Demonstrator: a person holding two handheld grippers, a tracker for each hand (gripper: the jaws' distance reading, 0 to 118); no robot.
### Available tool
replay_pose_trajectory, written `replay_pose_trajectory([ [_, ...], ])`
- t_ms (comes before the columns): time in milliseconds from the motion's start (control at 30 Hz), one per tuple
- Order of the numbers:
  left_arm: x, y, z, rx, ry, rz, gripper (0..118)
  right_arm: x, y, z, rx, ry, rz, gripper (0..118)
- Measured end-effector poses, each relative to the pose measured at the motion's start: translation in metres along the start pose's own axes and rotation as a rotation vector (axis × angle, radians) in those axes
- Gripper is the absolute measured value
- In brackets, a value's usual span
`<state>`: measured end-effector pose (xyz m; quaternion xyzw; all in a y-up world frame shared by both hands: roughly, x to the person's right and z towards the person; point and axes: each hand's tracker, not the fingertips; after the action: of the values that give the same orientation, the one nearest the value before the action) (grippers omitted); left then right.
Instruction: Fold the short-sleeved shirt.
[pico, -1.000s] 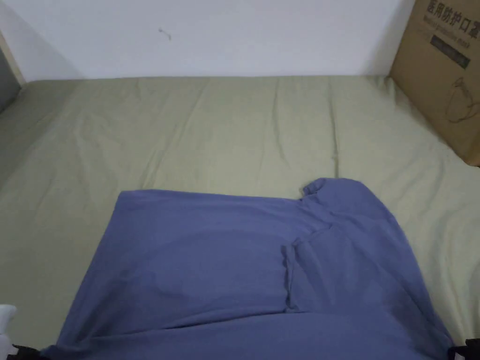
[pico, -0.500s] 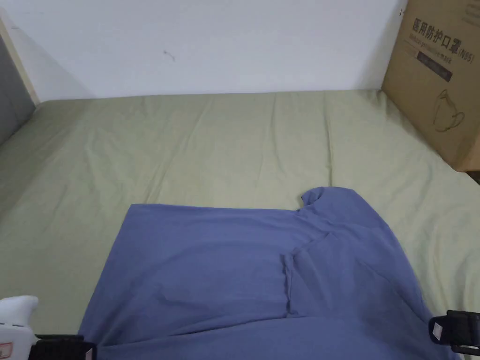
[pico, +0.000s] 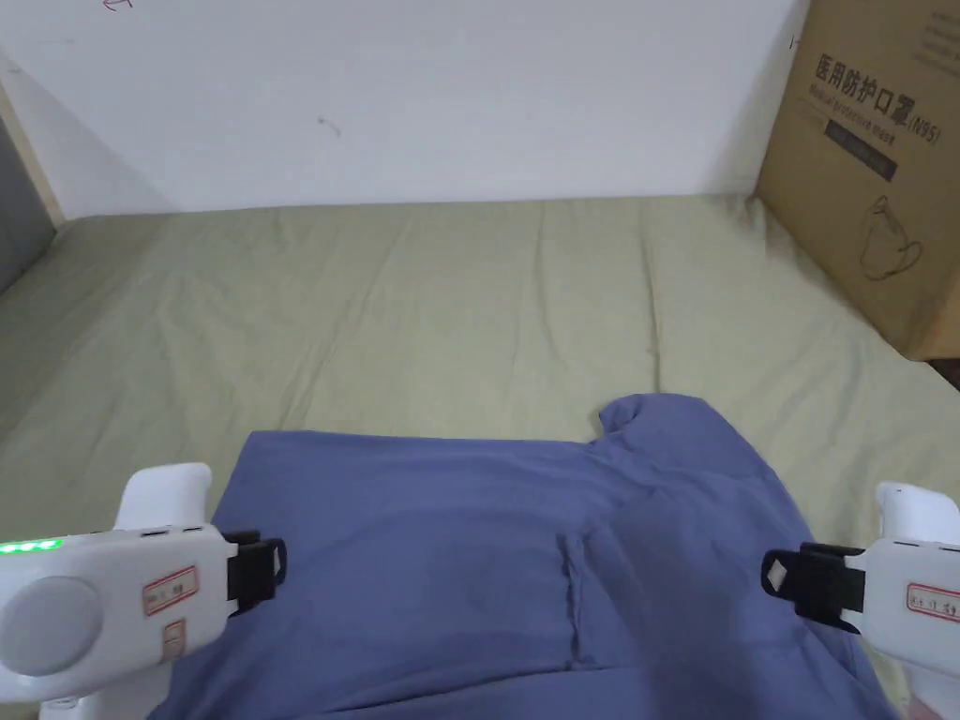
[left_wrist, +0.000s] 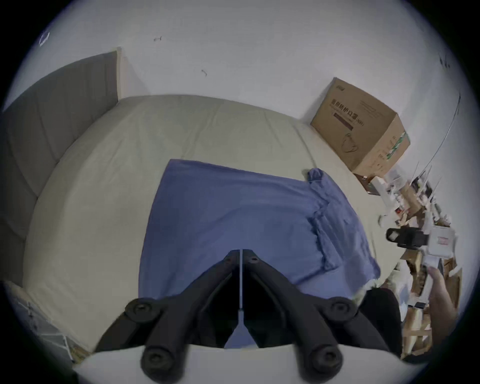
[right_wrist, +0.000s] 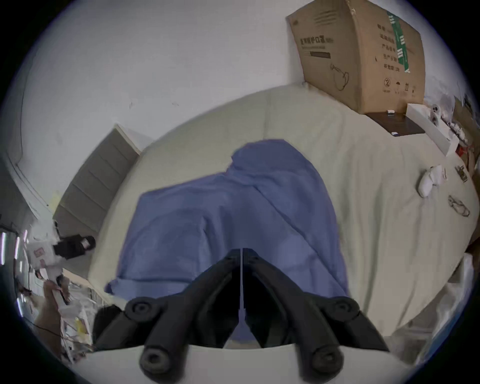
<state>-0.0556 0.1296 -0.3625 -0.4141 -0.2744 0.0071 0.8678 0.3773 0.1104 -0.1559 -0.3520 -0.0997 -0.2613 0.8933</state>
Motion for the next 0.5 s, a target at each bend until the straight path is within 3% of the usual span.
replay_pose_trajectory([
  [67, -0.007, 0.013, -0.015, -0.015, -0.065, 0.018, 1, -0.001, 0.009, -0.009, 0.016, 0.059, -0.025, 0],
  [233, -0.048, 0.072, -0.06, -0.044, -0.054, 0.045, 1, -0.002, 0.033, -0.028, 0.024, 0.079, -0.002, 0],
  [400, -0.103, 0.136, -0.123, -0.138, 0.023, 0.041, 5, -0.032, 0.055, -0.033, 0.026, 0.019, 0.155, 0],
  [433, -0.112, 0.144, -0.138, -0.162, 0.027, 0.044, 26, -0.035, 0.059, -0.037, 0.023, 0.019, 0.156, 0],
  [467, -0.121, 0.151, -0.153, -0.166, 0.039, 0.037, 82, -0.038, 0.062, -0.042, 0.019, 0.018, 0.158, 0],
  [500, -0.125, 0.157, -0.166, -0.171, 0.077, 0.021, 101, -0.039, 0.064, -0.049, 0.012, 0.017, 0.156, 0],
])
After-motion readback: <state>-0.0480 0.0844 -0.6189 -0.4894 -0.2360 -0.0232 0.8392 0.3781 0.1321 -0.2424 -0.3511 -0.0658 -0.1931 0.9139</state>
